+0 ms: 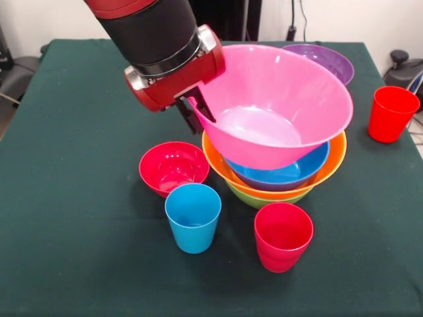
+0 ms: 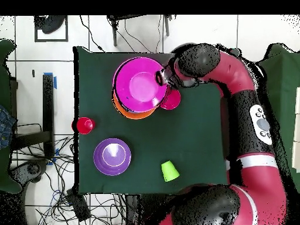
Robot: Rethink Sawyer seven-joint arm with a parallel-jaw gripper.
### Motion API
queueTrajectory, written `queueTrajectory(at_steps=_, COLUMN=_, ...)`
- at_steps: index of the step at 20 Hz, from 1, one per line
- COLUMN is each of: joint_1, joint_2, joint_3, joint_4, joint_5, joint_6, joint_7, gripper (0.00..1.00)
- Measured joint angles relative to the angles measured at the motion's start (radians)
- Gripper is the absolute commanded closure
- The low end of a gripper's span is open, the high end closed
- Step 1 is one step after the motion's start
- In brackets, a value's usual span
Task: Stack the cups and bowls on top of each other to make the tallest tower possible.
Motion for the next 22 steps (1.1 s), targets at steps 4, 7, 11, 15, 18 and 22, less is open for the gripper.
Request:
queueTrajectory(at_steps=4, joint_1=-0.027, joint_2=-0.005, joint_3=0.000, joint_4=0.081, joint_5=0.003, joint_6=-0.100, joint_7=0.000, gripper=1.00)
queueTrajectory(at_steps=7, joint_1=-0.033, joint_2=0.002, joint_3=0.000, joint_4=0.114, joint_5=0.003, joint_6=-0.138, joint_7=0.000, gripper=1.00)
queueTrajectory(at_steps=11, joint_1=-0.034, joint_2=0.006, joint_3=0.001, joint_4=0.157, joint_5=0.003, joint_6=-0.155, joint_7=0.000, gripper=1.00)
queueTrajectory(at_steps=15, joint_1=-0.034, joint_2=0.007, joint_3=0.005, joint_4=0.180, joint_5=0.004, joint_6=-0.155, joint_7=0.000, gripper=1.00)
queueTrajectory(at_steps=18, joint_1=-0.033, joint_2=0.007, joint_3=0.006, joint_4=0.183, joint_5=0.006, joint_6=-0.155, joint_7=0.000, gripper=1.00)
queueTrajectory(at_steps=22, joint_1=-0.030, joint_2=0.007, joint_3=0.006, joint_4=0.183, joint_5=0.011, joint_6=-0.155, joint_7=0.000, gripper=1.00)
